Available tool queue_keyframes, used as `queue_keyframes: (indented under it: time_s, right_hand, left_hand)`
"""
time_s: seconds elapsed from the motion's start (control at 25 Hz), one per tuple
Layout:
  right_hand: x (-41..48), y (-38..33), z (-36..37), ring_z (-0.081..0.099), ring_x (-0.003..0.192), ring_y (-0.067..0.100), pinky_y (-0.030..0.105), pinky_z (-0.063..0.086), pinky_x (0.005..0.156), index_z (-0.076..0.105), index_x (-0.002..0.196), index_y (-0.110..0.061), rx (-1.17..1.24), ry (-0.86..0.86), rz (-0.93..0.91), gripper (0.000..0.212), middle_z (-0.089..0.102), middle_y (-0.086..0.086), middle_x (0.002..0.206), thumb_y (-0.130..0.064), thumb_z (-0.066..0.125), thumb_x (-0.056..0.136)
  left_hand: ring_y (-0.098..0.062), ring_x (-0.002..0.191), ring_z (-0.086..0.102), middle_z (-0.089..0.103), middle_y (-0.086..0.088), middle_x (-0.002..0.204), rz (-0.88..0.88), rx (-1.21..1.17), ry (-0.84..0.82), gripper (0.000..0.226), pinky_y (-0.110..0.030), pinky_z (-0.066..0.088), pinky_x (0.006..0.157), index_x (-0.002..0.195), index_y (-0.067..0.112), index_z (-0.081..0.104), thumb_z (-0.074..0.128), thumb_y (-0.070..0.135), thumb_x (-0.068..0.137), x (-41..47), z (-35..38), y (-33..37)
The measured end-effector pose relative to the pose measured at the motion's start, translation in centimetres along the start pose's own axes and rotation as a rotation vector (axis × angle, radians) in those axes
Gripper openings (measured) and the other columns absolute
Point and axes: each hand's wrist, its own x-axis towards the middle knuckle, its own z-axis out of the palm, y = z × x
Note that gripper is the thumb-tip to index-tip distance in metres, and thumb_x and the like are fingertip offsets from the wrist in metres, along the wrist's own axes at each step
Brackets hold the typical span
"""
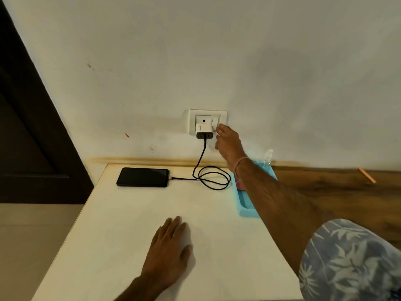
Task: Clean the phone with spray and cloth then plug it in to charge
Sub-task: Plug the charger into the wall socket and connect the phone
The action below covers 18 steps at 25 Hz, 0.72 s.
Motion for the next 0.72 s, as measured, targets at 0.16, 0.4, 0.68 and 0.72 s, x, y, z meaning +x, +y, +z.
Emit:
queue_keyframes:
  time_s: [0.16,0.4,0.68,0.72]
  right_hand:
    - [0.0,-0.1,0.4,0.048,0.127,0.026,0.042,0.04,0.108,0.055,0.133,-0.015,-0.075,-0.01,-0.002,0.052,0.055,0.006,0.136,0.008,0.043,0.088]
    - [-0.6,-0.6,1.1,0.041,0.134,0.024,0.037,0.033,0.113,0.044,0.142,-0.014,-0.123,-0.04,0.007,0.061,0.048,0.005,0.145,0.011,0.044,0.086]
    - [-1.3,-1.1,1.6,0.048,0.094,0.014,0.014,0.04,0.066,0.053,0.127,-0.014,-0.165,-0.054,-0.008,0.053,0.054,-0.003,0.107,0.011,0.044,0.082]
    - [-1.2,-1.0,1.7,0.048,0.095,0.014,0.016,0.041,0.07,0.052,0.129,-0.014,-0.168,-0.055,-0.007,0.054,0.053,-0.004,0.107,0.011,0.044,0.082]
  left_hand:
    - [-0.016,0.159,-0.003,0.003,0.007,0.172,-0.005,-0.023,-0.013,0.068,-0.032,0.005,0.127,0.161,0.028,0.02,0.042,0.053,0.102,0.1,-0.4,-0.1]
    - [-0.016,0.159,0.001,0.008,0.008,0.172,-0.02,-0.055,-0.042,0.077,-0.033,0.007,0.126,0.162,0.025,0.022,0.056,0.054,0.098,1.1,-1.1,-0.2]
    - [-0.02,0.158,0.011,0.018,0.003,0.171,-0.035,-0.104,-0.023,0.077,-0.037,0.012,0.126,0.159,0.022,0.029,0.062,0.05,0.095,1.1,-1.2,0.0]
    - [-0.021,0.156,0.017,0.024,0.002,0.169,-0.038,-0.116,-0.007,0.077,-0.037,0.016,0.125,0.159,0.021,0.03,0.063,0.049,0.095,1.4,-1.6,0.1]
